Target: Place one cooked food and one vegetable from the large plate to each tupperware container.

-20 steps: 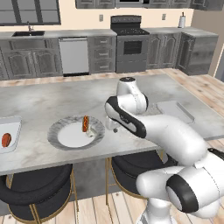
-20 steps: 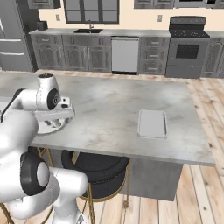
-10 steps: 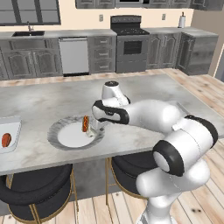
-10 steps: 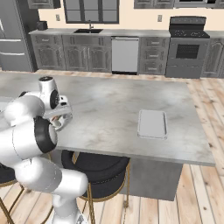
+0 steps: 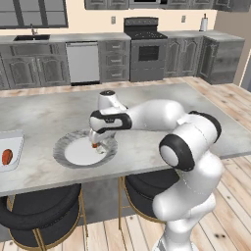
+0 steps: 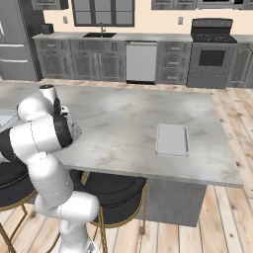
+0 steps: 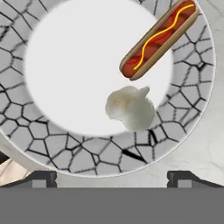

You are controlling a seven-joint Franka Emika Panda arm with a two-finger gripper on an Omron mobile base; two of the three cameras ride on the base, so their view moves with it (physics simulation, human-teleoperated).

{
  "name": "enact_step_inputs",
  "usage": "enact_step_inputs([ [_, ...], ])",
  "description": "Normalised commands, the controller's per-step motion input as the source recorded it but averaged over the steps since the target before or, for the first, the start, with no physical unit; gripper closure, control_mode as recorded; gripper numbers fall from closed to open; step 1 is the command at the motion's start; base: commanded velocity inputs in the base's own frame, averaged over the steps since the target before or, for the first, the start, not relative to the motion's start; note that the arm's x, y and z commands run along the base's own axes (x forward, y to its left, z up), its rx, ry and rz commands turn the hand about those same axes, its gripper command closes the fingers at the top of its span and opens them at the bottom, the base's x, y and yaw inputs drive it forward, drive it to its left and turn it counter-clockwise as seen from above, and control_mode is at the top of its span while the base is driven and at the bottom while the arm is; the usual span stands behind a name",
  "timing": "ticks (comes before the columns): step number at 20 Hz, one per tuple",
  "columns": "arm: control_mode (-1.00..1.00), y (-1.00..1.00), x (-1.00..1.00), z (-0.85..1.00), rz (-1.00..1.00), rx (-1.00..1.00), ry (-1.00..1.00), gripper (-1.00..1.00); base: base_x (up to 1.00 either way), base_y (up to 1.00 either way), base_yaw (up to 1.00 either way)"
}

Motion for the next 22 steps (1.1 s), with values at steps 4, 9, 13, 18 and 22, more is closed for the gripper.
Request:
enact_step_inputs([
  [4, -1.0, -0.01, 0.12, -0.4, 0.0, 0.0, 0.0, -1.0, 0.0, 0.0, 0.0],
  [9, -1.0, 0.0, 0.22, -0.43, 0.0, 0.0, 0.0, -1.0, 0.0, 0.0, 0.0],
  [13, -1.0, 0.0, 0.26, -0.34, 0.0, -0.07, 0.0, -1.0, 0.0, 0.0, 0.0],
  [18, -1.0, -0.02, 0.22, -0.27, -0.02, -0.07, 0.0, -1.0, 0.0, 0.0, 0.0],
  [22, -1.0, 0.14, 0.15, -0.07, 0.0, 0.0, 0.0, -1.0, 0.0, 0.0, 0.0],
])
